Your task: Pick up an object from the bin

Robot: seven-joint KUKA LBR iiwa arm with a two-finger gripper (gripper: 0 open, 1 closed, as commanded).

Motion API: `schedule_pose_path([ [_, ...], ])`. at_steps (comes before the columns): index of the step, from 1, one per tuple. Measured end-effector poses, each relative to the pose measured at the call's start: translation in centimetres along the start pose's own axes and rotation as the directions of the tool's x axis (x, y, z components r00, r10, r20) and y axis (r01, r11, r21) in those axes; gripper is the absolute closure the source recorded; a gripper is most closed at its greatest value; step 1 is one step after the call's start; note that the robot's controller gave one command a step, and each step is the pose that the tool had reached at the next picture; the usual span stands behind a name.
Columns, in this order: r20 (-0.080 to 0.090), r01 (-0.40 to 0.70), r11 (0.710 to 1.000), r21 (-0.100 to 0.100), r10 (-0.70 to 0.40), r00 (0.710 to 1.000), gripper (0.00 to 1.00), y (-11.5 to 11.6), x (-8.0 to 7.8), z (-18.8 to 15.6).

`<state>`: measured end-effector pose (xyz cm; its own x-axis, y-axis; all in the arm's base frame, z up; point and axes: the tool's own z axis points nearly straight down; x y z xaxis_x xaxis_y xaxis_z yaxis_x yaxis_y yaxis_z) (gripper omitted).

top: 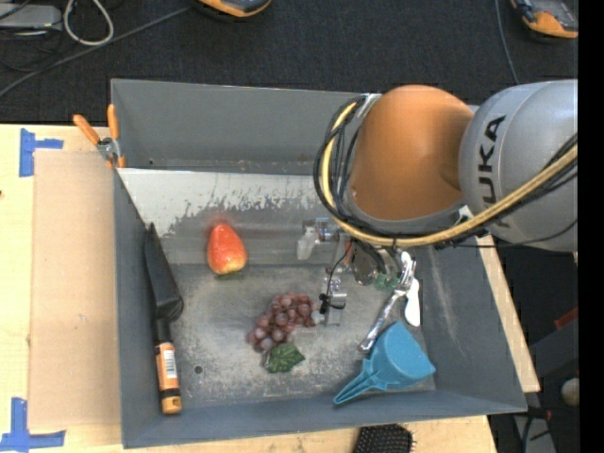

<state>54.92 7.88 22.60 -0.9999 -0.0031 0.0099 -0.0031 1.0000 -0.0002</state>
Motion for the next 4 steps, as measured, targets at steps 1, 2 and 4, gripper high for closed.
schedule_pose_path([
  [1,0.008,-0.003,1.000,-0.001,0.003,1.000,0.00,-0.1,-0.1,-0.5],
  [2,0.009,0.110,0.994,0.000,-0.110,0.994,0.00,0.4,-0.8,7.3],
  [4,0.007,0.552,0.834,0.003,-0.552,0.834,0.00,1.7,-1.7,10.0],
])
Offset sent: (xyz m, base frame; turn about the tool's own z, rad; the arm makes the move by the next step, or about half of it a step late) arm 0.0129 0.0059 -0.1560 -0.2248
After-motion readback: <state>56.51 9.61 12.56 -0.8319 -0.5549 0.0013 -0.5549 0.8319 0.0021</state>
